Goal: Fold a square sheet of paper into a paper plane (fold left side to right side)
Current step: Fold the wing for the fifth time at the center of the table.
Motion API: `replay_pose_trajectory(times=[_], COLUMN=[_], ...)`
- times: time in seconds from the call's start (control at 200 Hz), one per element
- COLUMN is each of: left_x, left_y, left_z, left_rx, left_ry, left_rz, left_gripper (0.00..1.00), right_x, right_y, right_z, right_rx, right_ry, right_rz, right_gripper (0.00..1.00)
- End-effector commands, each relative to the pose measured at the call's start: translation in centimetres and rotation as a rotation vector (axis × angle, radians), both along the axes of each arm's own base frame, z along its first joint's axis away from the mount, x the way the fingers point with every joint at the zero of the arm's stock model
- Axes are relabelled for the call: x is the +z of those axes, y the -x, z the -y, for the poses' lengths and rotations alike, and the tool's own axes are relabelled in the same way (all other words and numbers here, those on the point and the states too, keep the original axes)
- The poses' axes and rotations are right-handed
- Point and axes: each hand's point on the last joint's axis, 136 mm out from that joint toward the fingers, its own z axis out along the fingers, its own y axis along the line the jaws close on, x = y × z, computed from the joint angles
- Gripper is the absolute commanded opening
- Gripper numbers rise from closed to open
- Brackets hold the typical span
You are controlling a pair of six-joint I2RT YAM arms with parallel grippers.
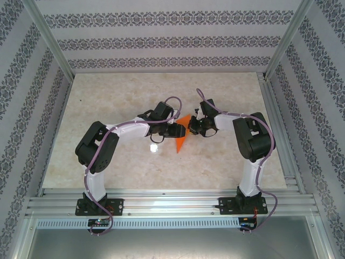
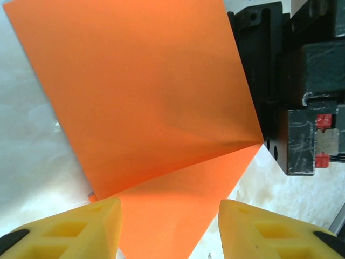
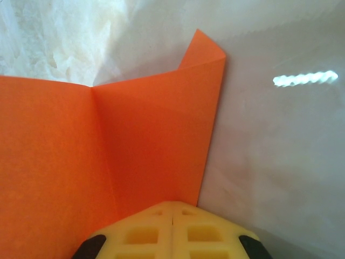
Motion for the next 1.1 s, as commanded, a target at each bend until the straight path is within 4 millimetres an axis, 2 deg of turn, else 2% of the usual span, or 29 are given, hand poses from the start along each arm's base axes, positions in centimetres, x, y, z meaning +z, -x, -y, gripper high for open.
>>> replay_pose_trajectory(times=[0.0,0.12,0.29,0.53,0.769,0.914,1.094], left_x=[2.6,2.5,0.4,-0.5,-1.3,-2.0,-2.5], left_y=[0.1,1.7,3.2,2.7,1.9,1.6,1.4], left_z=[-0.1,-0.2,0.2,1.0,1.7,2.0,2.4], left_rx=[-0.048,-0.104,-0.137,-0.139,-0.143,-0.142,-0.148], left_ry=[0.036,-0.018,-0.139,-0.253,-0.300,-0.311,-0.306], left_rz=[0.081,0.109,0.126,0.171,0.195,0.193,0.181], left_gripper=[0.56,0.59,0.63,0.67,0.67,0.63,0.52], right_x=[-2.4,-2.4,-2.3,-2.4,-2.4,-2.4,-2.5], right_y=[1.1,1.0,1.0,1.1,1.1,1.2,1.2], right_z=[0.7,0.7,0.8,0.9,0.7,0.8,0.7], right_rx=[0.000,0.000,-0.001,-0.001,0.000,0.001,0.002], right_ry=[0.074,0.073,0.075,0.077,0.071,0.072,0.069], right_rz=[-0.055,-0.055,-0.055,-0.059,-0.059,-0.061,-0.063], right_gripper=[0.00,0.00,0.00,0.00,0.00,0.00,0.00])
